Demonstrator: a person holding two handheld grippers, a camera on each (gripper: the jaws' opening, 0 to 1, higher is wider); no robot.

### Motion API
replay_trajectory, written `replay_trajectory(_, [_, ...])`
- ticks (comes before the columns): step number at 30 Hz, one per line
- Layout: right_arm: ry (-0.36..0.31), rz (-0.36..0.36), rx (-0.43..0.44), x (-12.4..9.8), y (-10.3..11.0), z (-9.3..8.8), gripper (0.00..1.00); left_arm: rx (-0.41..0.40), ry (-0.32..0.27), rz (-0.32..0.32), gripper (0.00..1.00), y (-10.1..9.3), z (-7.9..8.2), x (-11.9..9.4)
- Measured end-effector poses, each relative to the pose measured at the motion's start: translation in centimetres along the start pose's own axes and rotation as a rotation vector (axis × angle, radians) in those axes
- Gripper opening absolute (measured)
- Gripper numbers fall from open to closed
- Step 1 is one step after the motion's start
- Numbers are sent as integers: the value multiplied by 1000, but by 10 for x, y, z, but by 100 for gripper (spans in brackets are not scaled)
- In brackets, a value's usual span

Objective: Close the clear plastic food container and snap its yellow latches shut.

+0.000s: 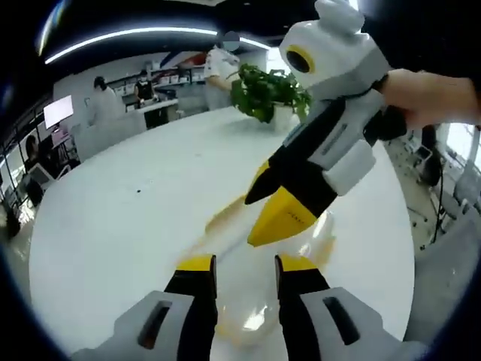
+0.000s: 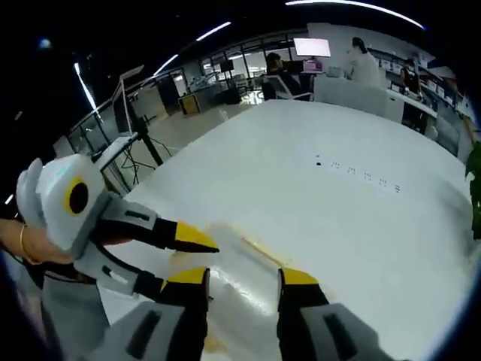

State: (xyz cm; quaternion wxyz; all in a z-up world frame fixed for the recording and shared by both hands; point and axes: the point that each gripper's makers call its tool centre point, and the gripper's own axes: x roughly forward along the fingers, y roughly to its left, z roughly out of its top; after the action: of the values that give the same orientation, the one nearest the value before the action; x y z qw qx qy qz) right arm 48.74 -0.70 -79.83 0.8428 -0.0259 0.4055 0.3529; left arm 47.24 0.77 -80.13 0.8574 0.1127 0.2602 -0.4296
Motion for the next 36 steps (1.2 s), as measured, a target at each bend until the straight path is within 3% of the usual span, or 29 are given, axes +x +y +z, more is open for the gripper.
replay_trajectory(7, [12,2,-9,3,-4,5,33,40,8,-35,31,-10,0,-2])
replay_trajectory(12, [32,4,-24,7,-7,8,32,49,-14,-129,37,-27,5,-2])
replay_trajectory(19, [84,3,-105,10,-9,14,32,121,-1,-139,38,-31,5,-4])
replay_trajectory(23, [145,13,-194,13,-8,12,33,194,24,-149,41,-36,-2,-3])
replay_trajectory(28, [272,38,-333,18,-13,2,33,256,57,-154,46,-41,-12,-1])
replay_trajectory(29, [295,43,-360,19,-15,0,34,277,45,-156,47,-42,-11,0])
replay_trajectory(30, [275,56,-341,22,-13,5,33,280,45,-151,47,-41,-12,0])
replay_trajectory(34, [372,115,-382,19,-12,-1,32,310,24,-137,43,-37,-11,3])
replay_trajectory(36, [416,148,-413,19,-12,-3,32,282,5,-155,43,-37,-10,2])
